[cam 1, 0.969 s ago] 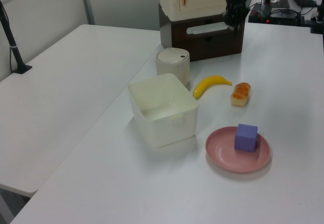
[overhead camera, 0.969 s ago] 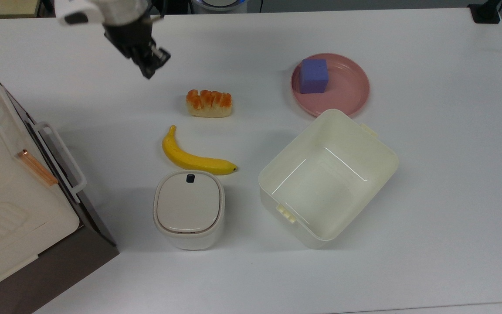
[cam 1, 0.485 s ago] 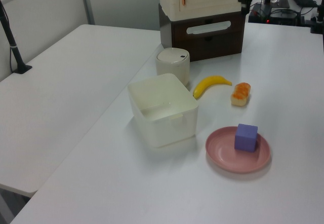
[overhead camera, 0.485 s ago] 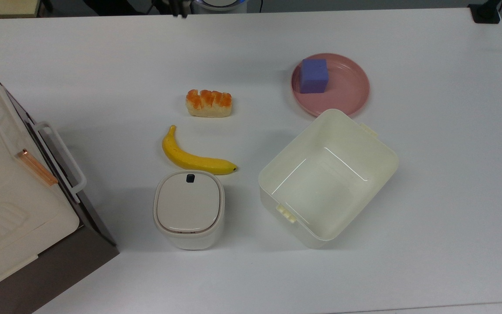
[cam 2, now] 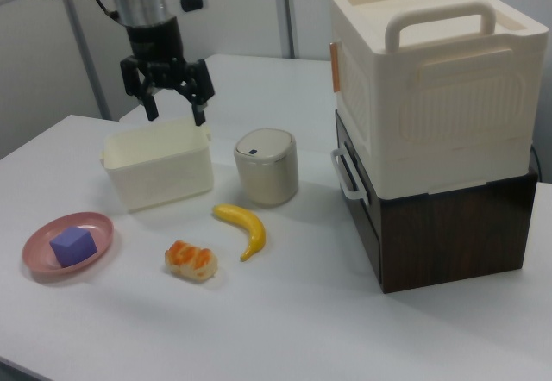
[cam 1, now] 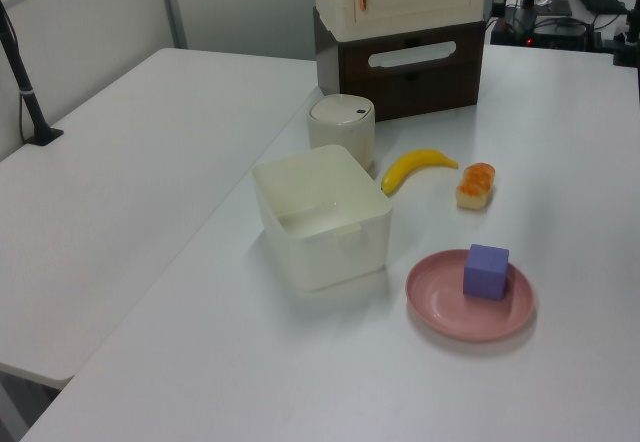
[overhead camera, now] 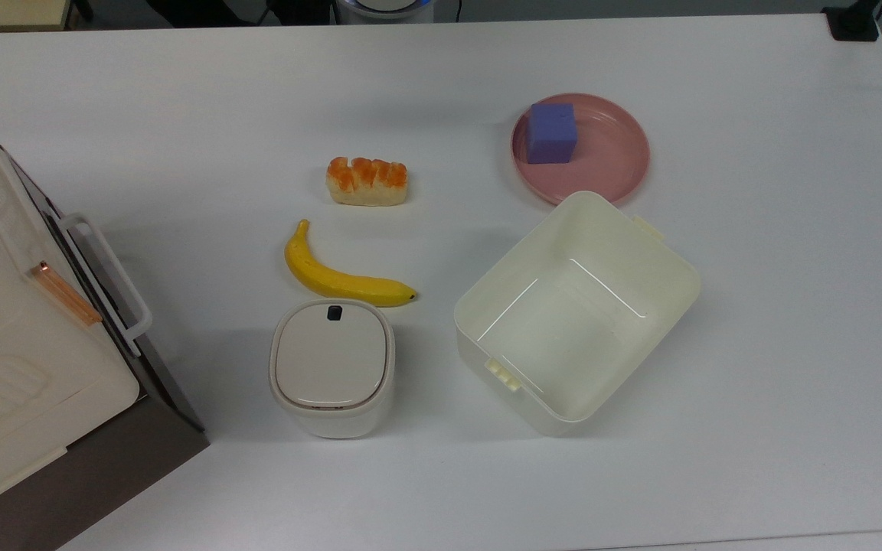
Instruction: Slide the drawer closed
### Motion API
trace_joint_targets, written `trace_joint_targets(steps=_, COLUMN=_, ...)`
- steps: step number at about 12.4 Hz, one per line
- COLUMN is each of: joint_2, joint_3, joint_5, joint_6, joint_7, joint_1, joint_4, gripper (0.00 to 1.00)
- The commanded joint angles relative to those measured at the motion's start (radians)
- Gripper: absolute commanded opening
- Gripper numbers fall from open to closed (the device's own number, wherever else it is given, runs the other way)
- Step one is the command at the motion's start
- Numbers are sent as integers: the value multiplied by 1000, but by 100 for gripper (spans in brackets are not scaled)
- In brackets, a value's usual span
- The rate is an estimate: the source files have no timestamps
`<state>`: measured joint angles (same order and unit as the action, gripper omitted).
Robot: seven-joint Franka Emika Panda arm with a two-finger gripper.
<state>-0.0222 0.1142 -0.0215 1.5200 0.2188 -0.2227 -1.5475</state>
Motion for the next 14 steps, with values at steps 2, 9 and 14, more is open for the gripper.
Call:
trace_joint_targets(steps=2, joint_2=-11, joint_3=-7, joint_5=-12, joint_6=-14, joint_7=68, joint_1=6, joint_4=-5, gripper=100)
trace_joint_targets(steps=9, joint_2=-4, joint_3=-183, joint_5=17, joint_6=94, joint_7=-162, joint_1=181, joint_4=-6, gripper=100)
trace_joint_targets(steps=14, joint_2=-5, joint_3=-203, joint_5=43, joint_6=89, joint_7=-193, joint_1=180, joint_4=-10, gripper=100)
